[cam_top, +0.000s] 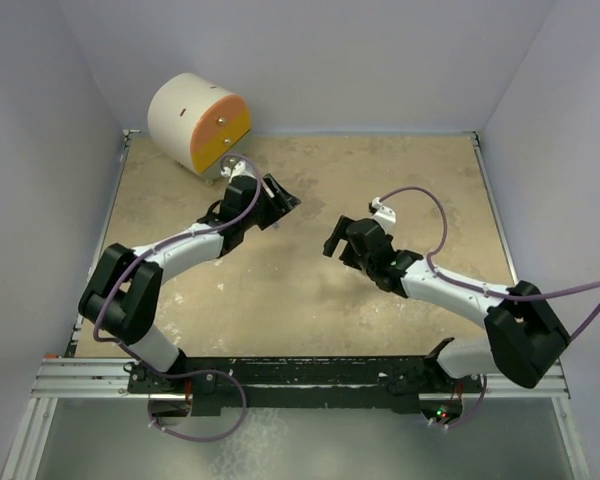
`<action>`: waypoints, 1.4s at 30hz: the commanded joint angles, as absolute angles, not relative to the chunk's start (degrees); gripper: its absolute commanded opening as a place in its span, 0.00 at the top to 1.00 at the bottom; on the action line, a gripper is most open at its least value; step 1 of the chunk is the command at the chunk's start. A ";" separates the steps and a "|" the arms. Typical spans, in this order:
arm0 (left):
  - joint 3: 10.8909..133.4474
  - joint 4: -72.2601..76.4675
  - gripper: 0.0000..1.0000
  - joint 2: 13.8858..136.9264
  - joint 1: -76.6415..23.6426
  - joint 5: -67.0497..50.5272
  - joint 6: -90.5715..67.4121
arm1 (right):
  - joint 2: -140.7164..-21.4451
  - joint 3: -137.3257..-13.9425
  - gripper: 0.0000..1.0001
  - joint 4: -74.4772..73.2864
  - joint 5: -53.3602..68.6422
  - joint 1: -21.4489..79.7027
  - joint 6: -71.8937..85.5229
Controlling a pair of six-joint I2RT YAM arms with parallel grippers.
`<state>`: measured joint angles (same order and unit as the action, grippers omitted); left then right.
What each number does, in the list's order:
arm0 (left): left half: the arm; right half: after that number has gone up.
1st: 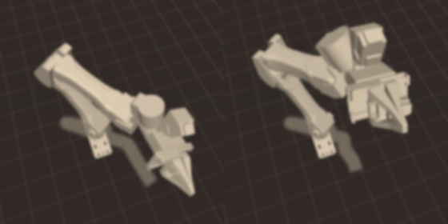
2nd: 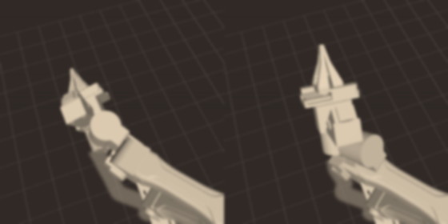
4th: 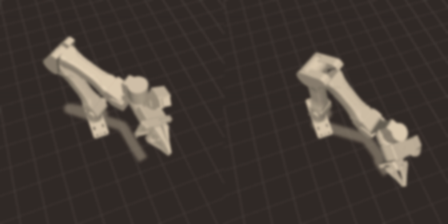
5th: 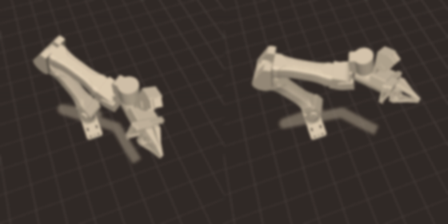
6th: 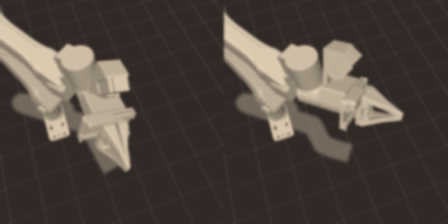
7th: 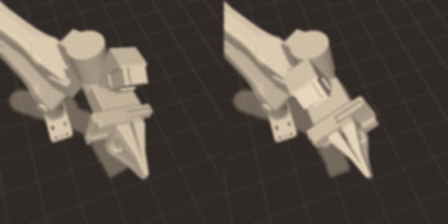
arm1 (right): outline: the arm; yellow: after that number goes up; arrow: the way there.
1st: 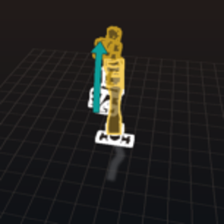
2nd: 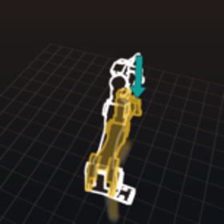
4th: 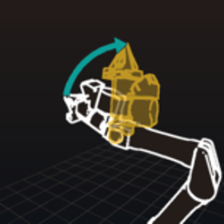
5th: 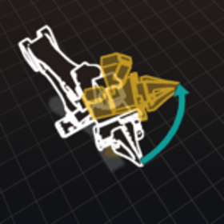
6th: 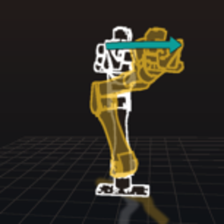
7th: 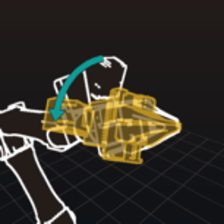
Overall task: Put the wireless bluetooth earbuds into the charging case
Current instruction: Move the charging case to the center of the board.
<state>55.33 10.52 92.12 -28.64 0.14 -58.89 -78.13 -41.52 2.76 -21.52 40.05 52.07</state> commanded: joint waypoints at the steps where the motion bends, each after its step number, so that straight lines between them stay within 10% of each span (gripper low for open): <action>1: 54.78 11.50 0.37 89.03 -30.15 -2.01 -56.56 | -73.72 -39.73 0.00 -1.27 -24.08 39.86 59.98; 16: 56.46 11.16 0.36 91.47 -39.44 -4.24 -53.76 | -67.76 -45.60 0.00 -3.12 -35.58 38.60 60.67; 29: 59.11 7.64 0.36 96.16 -47.61 1.68 -50.10 | -75.90 -59.07 0.00 8.73 -22.56 17.47 39.34; 42: 55.36 13.51 0.35 87.68 -38.79 -2.58 -59.63 | -70.00 -42.05 0.00 -1.80 -17.40 24.39 49.94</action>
<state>57.52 5.28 93.58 -43.75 1.96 -53.54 -73.03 -44.01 3.16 -17.28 19.88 44.58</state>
